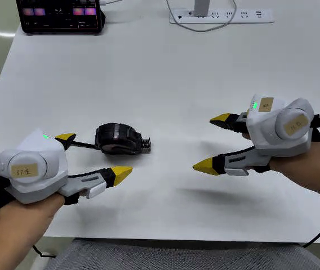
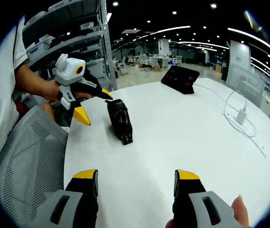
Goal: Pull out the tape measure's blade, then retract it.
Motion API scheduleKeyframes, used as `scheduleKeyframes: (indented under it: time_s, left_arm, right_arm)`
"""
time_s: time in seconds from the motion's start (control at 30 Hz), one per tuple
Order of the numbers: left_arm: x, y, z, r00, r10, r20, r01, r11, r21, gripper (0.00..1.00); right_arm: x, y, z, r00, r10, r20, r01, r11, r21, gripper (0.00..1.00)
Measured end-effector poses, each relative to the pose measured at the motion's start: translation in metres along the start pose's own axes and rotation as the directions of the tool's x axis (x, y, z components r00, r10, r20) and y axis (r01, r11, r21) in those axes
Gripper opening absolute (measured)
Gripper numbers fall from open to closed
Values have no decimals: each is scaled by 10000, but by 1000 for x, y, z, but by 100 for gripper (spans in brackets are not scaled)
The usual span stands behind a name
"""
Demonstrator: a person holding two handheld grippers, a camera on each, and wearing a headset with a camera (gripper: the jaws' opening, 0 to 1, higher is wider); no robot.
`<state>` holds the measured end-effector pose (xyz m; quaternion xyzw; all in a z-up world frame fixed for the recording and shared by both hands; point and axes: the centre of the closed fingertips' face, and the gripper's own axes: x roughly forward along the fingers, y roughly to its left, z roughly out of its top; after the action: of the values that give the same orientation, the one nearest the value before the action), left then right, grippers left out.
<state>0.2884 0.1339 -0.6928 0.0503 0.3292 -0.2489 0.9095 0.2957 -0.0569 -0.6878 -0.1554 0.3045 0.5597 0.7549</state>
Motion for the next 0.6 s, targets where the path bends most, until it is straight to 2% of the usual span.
scheduleKeyframes:
  time_s: [0.07, 0.13, 0.27, 0.33, 0.6]
  left_arm:
    - [-2, 0, -3, 9998, -95, -177, 99, 9998, 195, 88]
    - [-4, 1, -2, 9999, -117, -128, 119, 9997, 197, 89]
    - [-7, 2, -2, 9997, -181, -191, 191, 9981, 579, 90]
    - [-9, 2, 0, 9997, -223, -44, 225, 9980, 590, 93]
    - [-17, 2, 1, 9986, -529, 54, 522, 9947, 886, 95]
  right_arm:
    - [-4, 1, -3, 10000, -26, 44, 25, 10000, 35, 63]
    - [-6, 2, -7, 10000, -26, 9, 26, 9999, 112, 64]
    - [-12, 2, -11, 9999, -112, 45, 111, 9997, 234, 65]
    - [-15, 1, -13, 9998, -177, 70, 175, 9995, 265, 66]
    - [-28, 2, -21, 9993, -383, -4, 382, 9987, 348, 68]
